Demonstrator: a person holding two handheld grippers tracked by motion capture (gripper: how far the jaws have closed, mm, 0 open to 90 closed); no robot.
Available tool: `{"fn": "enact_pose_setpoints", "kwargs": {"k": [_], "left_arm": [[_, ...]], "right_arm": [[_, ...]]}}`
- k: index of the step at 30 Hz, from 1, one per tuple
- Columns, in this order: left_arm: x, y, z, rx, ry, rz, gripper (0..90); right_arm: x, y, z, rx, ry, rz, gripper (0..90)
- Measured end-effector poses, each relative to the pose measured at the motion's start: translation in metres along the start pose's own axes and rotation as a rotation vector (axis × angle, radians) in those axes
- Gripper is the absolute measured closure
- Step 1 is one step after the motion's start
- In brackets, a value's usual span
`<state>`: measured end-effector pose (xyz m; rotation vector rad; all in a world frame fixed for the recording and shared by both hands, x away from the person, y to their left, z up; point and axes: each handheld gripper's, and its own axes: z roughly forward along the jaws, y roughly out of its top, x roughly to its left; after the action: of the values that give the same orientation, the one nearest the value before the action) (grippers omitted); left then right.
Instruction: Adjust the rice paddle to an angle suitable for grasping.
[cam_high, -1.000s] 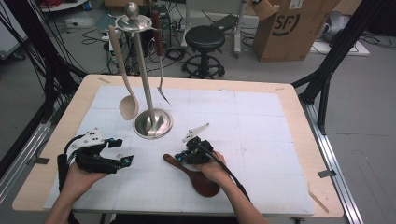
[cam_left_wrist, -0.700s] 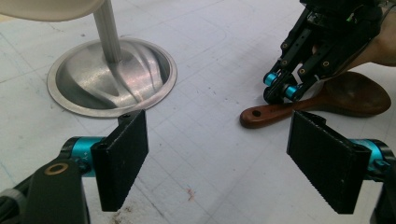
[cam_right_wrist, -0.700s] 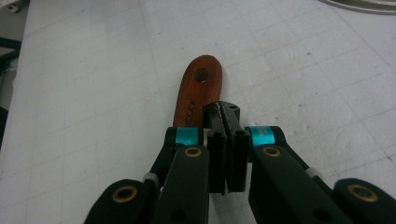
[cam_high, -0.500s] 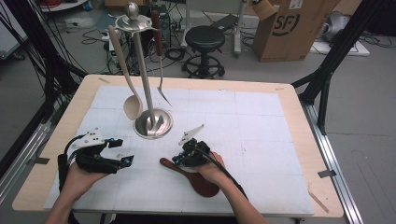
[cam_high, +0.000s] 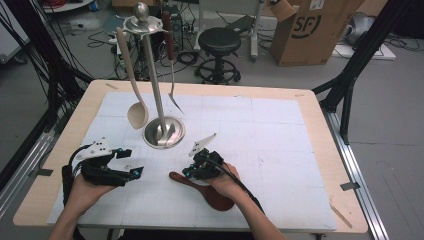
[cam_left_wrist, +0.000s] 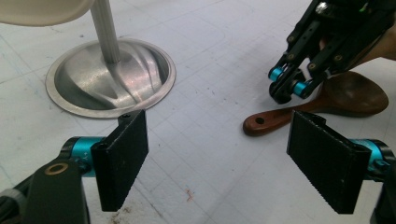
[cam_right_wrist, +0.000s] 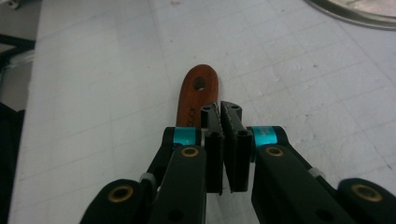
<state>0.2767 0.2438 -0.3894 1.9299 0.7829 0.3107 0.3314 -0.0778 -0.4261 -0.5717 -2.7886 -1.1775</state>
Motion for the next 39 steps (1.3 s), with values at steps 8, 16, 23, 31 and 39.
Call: {"fn": "enact_pose_setpoints", "kwargs": {"k": [8,16,23,31,39], "left_arm": [[-0.001,0.000,0.001,-0.002,0.001,0.001,21.3],[-0.003,-0.001,0.003,-0.010,-0.002,-0.005,21.5],[-0.003,-0.004,0.007,-0.012,-0.013,-0.017,21.8],[-0.007,-0.006,0.014,-0.001,-0.033,-0.009,22.2],[-0.010,-0.007,0.020,0.011,-0.046,-0.007,22.5]], "right_arm": [[0.015,-0.011,-0.011,-0.002,-0.029,0.011,73.8],[0.026,-0.020,-0.003,0.054,-0.081,-0.033,71.6],[0.029,-0.023,-0.002,0.052,-0.111,-0.059,74.8],[0.030,-0.023,-0.002,0.044,-0.121,-0.067,76.5],[0.031,-0.022,-0.005,0.025,-0.111,-0.091,77.8]]}}
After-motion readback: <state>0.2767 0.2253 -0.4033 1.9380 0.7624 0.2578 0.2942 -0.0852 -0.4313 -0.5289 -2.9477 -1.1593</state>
